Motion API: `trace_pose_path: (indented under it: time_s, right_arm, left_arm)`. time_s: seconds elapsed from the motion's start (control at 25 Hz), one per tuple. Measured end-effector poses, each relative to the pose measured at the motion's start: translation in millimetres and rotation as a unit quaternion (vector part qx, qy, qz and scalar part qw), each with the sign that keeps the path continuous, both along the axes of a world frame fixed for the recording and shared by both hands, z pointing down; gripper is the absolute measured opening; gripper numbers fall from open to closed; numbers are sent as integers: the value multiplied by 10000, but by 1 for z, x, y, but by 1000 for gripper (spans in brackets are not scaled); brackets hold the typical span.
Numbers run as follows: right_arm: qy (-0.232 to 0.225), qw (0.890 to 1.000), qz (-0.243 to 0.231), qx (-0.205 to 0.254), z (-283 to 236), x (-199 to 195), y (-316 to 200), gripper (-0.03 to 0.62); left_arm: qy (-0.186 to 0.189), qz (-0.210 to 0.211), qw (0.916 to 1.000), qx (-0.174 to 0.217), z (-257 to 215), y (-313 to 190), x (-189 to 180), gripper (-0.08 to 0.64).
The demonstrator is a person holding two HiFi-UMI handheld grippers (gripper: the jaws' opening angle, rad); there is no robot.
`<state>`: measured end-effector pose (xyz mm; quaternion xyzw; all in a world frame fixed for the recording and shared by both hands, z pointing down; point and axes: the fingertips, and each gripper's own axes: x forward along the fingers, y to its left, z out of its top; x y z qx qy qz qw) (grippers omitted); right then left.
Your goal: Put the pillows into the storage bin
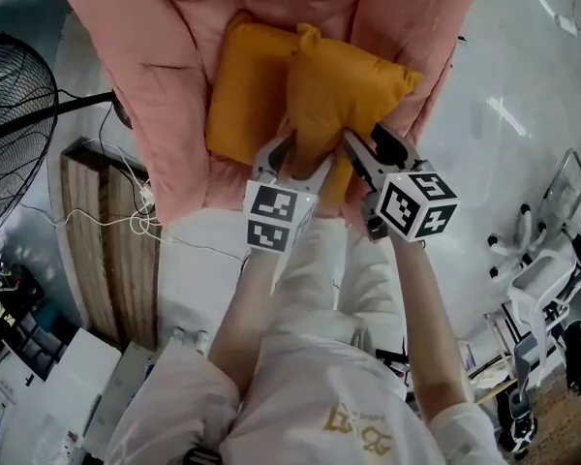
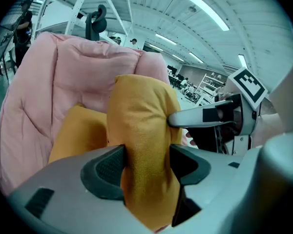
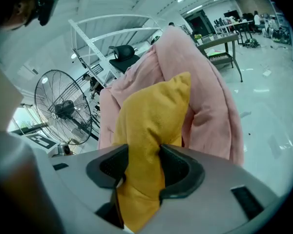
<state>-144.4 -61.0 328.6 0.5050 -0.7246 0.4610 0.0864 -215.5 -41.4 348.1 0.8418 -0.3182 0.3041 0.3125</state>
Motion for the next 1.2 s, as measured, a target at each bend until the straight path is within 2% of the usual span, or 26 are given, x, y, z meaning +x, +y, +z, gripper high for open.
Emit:
trace_pose_path:
  time_s: [0.32, 0.76, 1.0, 1.2]
  right_arm:
    - [-133, 9982, 556, 183, -42, 45, 26, 218]
    - [-355, 9867, 1562, 269, -67, 116, 74, 216]
    - [-533, 9793, 1934, 266, -70, 160, 97, 216]
    - [-875, 9749, 2035, 239, -70, 201, 106, 215]
  left_arm:
    - [115, 538, 9984, 157, -42, 18, 44, 301]
    - [167, 1452, 9891, 206, -71, 51, 114, 299]
    - [143, 1708, 9850, 187, -76, 70, 157, 298]
    - [81, 1651, 9862, 96, -82, 78, 196, 296]
